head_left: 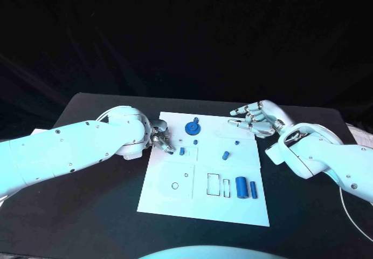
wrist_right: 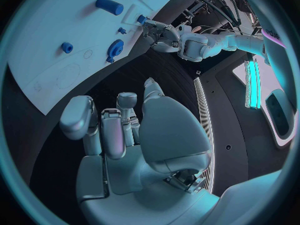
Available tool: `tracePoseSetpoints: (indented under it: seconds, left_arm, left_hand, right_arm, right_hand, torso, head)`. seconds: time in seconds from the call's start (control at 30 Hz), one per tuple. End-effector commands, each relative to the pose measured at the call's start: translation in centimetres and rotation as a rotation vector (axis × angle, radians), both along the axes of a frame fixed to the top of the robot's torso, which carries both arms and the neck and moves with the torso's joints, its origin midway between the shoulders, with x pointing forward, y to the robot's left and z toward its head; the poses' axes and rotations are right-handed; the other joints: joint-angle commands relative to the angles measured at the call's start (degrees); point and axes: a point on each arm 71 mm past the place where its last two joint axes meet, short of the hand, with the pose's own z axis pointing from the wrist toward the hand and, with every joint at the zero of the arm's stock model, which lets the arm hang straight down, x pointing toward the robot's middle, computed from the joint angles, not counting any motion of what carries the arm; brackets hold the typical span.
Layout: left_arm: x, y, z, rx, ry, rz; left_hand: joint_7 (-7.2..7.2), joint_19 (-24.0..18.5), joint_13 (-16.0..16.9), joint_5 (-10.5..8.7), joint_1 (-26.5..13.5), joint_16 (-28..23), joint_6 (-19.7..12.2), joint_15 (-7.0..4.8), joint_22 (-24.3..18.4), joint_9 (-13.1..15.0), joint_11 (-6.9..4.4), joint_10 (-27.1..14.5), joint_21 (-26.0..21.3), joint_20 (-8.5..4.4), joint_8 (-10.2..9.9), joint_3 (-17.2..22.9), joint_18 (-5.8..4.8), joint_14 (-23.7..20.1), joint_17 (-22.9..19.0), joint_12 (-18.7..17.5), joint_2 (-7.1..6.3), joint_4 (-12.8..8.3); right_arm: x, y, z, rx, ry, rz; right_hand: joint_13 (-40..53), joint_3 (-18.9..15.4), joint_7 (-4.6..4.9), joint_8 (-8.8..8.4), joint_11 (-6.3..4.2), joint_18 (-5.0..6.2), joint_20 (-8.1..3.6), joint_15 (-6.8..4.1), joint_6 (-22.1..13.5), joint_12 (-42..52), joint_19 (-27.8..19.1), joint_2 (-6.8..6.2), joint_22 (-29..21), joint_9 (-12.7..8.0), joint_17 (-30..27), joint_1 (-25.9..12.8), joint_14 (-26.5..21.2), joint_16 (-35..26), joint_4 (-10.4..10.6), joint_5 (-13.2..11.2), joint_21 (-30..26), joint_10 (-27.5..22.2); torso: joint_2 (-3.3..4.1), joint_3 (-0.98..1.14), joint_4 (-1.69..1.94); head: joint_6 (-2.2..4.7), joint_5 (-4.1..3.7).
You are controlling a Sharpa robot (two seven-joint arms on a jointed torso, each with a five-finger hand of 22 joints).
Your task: Assemble the parts on the task board
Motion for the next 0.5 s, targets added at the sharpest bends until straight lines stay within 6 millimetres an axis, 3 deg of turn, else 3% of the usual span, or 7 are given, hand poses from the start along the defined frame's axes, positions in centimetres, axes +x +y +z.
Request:
tracePoseSetpoints:
  seconds: [0.03, 0.5]
  left_arm:
    - [-0.14, -0.08, -0.54, 0.011, 0.032, 0.01]
    - [0.12, -0.41, -0.9, 0.042, 0.069, 0.014]
  left_hand:
    - [-0.74, 0.3, 0.0, -0.09, -2.4, 0.2, 1.3, -0.16, 3.6, 0.0, 0.05, 0.5, 0.2, -0.08, 0.3, 6.0, -0.64, 6.0, 15.1, 0.3, -0.5, -5.7]
    - [-1.33, 0.6, -0.1, -0.16, -10.4, 0.2, 3.8, -0.46, 4.2, -0.6, -0.36, 1.0, 0.5, -0.35, -0.3, -1.1, -0.78, 6.0, 15.1, 0.5, 0.01, 0.2]
  right_arm:
    - [-0.09, 0.19, -0.03, -0.001, 0.001, 0.019]
    - [-0.16, 0.13, -0.01, -0.002, 0.003, 0.02]
  right_hand:
    - [0.0, -0.3, 0.24, 0.18, -0.09, 0.92, 0.07, 0.03, 0.3, -0.4, -0.5, 0.48, -0.1, 0.1, 2.2, -0.2, 3.3, -0.3, 0.0, 0.3, -0.2, -0.3]
    - [0.0, -0.3, 0.24, 0.18, -0.09, 0.92, 0.07, 0.03, 0.3, -0.4, -0.5, 0.48, -0.1, 0.1, 2.2, -0.2, 3.3, -0.3, 0.0, 0.3, -0.2, -0.3]
  torso:
    - [0.03, 0.04, -0.05]
    - [0.01, 0.04, -0.07]
  head:
    - [0.01, 0.03]
    - [-0.14, -0.15]
